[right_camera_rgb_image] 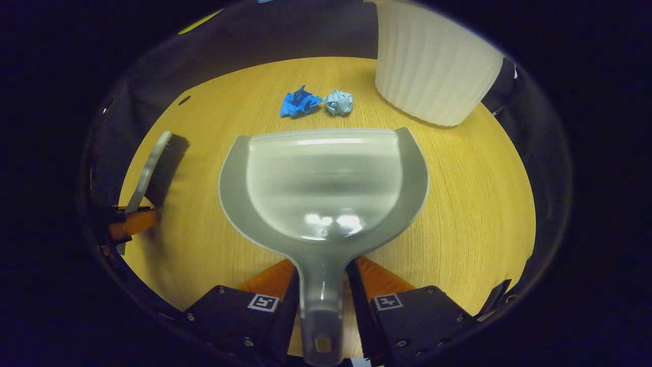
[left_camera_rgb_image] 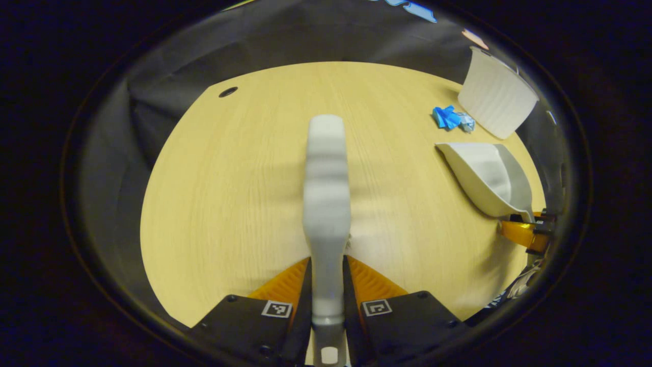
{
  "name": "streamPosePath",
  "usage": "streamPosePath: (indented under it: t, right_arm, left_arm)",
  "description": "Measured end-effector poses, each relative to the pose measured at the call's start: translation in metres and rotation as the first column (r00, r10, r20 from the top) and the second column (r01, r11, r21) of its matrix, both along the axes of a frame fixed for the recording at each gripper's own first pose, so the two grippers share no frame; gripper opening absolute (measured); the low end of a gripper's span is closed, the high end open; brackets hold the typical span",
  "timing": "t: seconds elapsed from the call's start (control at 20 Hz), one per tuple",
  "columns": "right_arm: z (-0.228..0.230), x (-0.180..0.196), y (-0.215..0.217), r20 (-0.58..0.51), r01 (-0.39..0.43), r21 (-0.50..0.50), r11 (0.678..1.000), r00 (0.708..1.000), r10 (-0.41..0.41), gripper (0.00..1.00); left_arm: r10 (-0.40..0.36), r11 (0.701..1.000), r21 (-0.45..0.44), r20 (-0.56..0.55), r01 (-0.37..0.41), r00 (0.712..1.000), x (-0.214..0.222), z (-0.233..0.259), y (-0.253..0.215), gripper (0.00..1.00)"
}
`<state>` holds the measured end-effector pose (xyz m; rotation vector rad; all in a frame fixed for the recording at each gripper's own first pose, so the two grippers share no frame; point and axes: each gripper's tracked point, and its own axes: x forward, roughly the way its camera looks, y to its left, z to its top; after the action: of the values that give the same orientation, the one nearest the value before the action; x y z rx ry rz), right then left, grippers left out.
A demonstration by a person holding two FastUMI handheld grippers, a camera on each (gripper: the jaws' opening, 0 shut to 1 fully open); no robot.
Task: Pick up the small broom and dustpan from the desktop, sweep the trash into the dustpan with the broom, and then empty the trash into the garbage bin.
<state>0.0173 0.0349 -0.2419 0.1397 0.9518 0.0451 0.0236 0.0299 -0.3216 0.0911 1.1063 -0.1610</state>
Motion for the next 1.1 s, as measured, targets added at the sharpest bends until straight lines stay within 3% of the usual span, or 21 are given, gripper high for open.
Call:
streamPosePath:
  t: [0.05, 0.1, 0.8, 1.1]
  right_arm:
    - [0.0, 0.001, 0.0, 0.006, 0.0, 0.006, 1.0, 1.0, 0.0, 0.42]
    - [0.001, 0.001, 0.001, 0.009, -0.007, 0.008, 1.0, 1.0, 0.007, 0.38]
    - [0.005, 0.016, -0.015, 0.127, -0.076, -0.009, 0.997, 0.989, 0.077, 0.35]
    - [0.003, 0.012, -0.022, 0.118, -0.094, 0.001, 0.996, 0.989, 0.094, 0.35]
  left_arm:
    - [-0.001, 1.0, -0.004, 0.009, 0.001, 1.0, 0.002, 0.001, 0.0, 0.34]
    - [-0.006, 1.0, -0.013, 0.018, 0.006, 1.0, 0.005, 0.004, -0.001, 0.36]
    - [-0.158, 0.985, -0.049, 0.128, 0.165, 0.979, 0.096, 0.038, -0.067, 0.35]
    - [-0.214, 0.972, -0.069, 0.146, 0.225, 0.966, 0.143, 0.037, -0.108, 0.35]
